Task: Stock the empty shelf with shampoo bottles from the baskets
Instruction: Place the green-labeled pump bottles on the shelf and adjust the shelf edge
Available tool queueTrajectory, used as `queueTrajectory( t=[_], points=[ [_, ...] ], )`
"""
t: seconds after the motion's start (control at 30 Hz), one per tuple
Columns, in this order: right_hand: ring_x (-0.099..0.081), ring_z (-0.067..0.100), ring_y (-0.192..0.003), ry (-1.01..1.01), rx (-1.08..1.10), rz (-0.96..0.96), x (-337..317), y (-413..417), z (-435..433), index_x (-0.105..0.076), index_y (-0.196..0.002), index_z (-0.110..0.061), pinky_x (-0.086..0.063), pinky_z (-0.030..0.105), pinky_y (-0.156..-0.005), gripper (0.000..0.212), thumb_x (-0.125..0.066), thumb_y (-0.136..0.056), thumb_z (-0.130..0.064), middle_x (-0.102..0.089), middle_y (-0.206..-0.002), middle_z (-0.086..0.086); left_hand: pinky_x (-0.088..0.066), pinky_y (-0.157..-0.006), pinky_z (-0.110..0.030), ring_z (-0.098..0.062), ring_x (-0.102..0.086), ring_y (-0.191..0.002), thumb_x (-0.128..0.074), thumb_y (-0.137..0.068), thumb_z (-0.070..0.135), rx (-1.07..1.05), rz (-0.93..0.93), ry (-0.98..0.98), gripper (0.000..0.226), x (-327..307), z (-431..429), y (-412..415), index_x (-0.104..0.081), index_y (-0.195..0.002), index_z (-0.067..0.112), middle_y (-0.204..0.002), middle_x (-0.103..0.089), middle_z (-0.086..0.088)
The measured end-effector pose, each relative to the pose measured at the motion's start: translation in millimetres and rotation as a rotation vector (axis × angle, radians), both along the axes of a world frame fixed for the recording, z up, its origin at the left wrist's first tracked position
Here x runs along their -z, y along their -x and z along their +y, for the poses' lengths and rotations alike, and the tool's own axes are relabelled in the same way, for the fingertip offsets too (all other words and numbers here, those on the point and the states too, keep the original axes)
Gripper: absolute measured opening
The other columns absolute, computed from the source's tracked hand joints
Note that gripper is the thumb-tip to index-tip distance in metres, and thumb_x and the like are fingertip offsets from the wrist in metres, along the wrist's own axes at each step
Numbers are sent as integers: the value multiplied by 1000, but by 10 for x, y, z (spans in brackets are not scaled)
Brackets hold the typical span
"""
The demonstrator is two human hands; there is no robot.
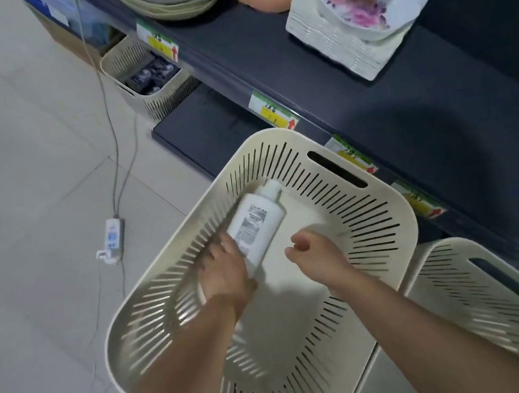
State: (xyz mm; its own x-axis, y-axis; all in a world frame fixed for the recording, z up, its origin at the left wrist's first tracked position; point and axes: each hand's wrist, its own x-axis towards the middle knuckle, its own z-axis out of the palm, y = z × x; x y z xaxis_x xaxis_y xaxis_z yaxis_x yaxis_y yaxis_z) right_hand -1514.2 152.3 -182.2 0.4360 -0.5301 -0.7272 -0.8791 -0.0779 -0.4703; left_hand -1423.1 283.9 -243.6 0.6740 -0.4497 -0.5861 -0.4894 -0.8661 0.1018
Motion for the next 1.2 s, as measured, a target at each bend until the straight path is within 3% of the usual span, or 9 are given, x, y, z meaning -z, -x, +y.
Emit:
queueTrajectory(
  t=[0.13,0.23,0.3,0.43,0.6,0.67,0.77,0.93,1.2],
  points=[
    [-56,19,-115,-39,150,-56,27,-10,-64,-57,-131,-14,-43,30,-94,38,-57,-95,-26,-59,-127,0,-49,-73,-34,-27,-58,-103,-79,-49,41,-401,563,244,86,-143,18,-114,-35,-119,16,-106,-53,-1],
    [-55,16,-93,-110,241,-68,-42,-28,-88,-57,-103,-23,-47,31,-81,11,-54,-97,-31,-57,-103,-2,-57,-75,-38,-25,-69,-94,-78,-49,26,-719,1118,417,85,-408,102,-126,-47,-128,15,-103,-69,-7],
    [-61,22,-104,-274,383,-145,-161,-38,-117,-57,-105,-17,-52,40,-93,21,-57,-97,-36,-61,-110,3,-56,-81,-40,-26,-70,-97,-78,-49,22,-695,1326,486,85,-573,160,-109,-50,-129,19,-106,-72,-9],
    [-66,28,-105,-720,626,-482,-549,71,-221,-64,-119,-10,-54,46,-93,48,-69,-82,-40,-72,-111,11,-51,-94,-48,-35,-60,-115,-83,-53,12,-648,1592,604,90,-902,229,-84,-46,-135,10,-123,-64,-18],
    [-60,33,-112,-784,554,-703,-1124,282,-302,-73,-111,-12,-38,55,-109,47,-73,-74,-42,-67,-121,17,-42,-103,-56,-45,-46,-126,-85,-60,8,-526,1828,793,96,-1518,158,80,-36,-143,1,-135,-49,-25],
    [-59,37,-117,-718,558,-749,-1409,384,-360,-67,-121,-7,-37,57,-111,60,-75,-70,-36,-64,-127,19,-44,-104,-50,-39,-51,-124,-84,-66,12,-413,1786,813,82,-1799,82,209,-44,-137,3,-132,-55,-20],
    [-64,34,-113,-565,503,-801,-1861,654,-453,-62,-128,-5,-47,52,-104,78,-84,-60,-36,-68,-122,18,-52,-93,-34,-26,-61,-117,-90,-62,28,-271,1480,794,75,-2272,-71,522,-55,-128,15,-125,-66,-8],
    [-75,25,-84,-299,452,-894,-2608,1266,-626,-61,-118,-11,-59,33,-63,78,-89,-47,-28,-77,-101,10,-54,-63,-18,-9,-72,-90,-80,-75,8,-184,1007,866,45,-2864,-345,1158,-58,-111,24,-100,-76,7],
    [-74,11,-80,57,454,-1081,-3490,2263,-900,-59,-104,-19,-56,22,-60,59,-93,-57,-9,-77,-89,-4,-56,-77,-23,-4,-68,-88,-87,-66,24,46,564,995,53,-3576,-878,1947,-62,-112,28,-99,-74,10]
  ],
)
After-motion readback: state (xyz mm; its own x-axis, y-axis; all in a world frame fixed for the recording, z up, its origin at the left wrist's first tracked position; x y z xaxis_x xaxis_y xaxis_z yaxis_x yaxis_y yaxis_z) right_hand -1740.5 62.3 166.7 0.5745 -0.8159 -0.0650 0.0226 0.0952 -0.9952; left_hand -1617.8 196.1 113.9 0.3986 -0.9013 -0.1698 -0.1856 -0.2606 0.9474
